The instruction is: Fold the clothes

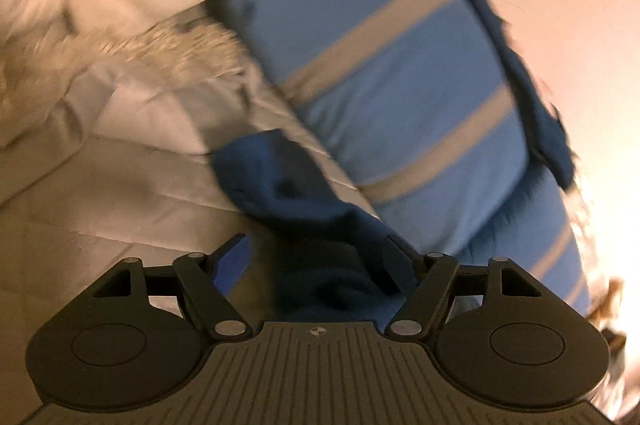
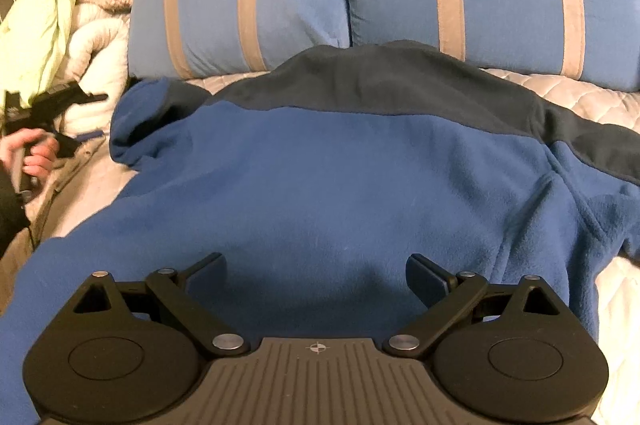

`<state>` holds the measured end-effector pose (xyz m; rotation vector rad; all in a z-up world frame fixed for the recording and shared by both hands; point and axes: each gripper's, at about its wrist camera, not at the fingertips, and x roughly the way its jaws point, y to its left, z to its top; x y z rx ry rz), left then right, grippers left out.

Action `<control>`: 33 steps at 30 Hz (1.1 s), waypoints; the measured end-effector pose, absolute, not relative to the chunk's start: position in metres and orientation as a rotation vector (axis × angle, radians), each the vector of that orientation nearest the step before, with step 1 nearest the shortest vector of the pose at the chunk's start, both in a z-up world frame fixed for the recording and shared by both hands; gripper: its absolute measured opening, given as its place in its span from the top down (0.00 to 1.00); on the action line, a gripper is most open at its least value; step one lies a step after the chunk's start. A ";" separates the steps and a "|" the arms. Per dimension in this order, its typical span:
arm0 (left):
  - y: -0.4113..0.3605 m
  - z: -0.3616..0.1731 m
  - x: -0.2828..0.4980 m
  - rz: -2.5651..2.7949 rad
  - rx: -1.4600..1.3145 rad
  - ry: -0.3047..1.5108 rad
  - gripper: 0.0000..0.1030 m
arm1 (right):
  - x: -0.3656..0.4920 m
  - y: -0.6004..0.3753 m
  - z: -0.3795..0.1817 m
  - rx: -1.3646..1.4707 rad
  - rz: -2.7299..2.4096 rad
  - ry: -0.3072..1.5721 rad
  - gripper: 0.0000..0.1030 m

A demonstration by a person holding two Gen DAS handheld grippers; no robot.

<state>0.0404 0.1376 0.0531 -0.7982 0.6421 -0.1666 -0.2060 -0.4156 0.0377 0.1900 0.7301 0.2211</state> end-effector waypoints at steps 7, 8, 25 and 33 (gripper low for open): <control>0.163 0.005 0.088 -0.077 -1.042 0.694 0.43 | -0.206 -0.425 0.037 0.242 0.241 0.716 0.06; 0.165 -0.003 0.093 -0.070 -1.072 0.704 0.47 | -0.206 -0.426 0.037 0.249 0.246 0.718 0.06; 0.111 0.068 0.105 0.068 -0.388 0.674 0.91 | -0.204 -0.426 0.035 0.254 0.267 0.730 0.06; 0.127 0.134 0.034 0.227 -0.026 0.443 0.92 | -0.207 -0.424 0.036 0.245 0.264 0.714 0.06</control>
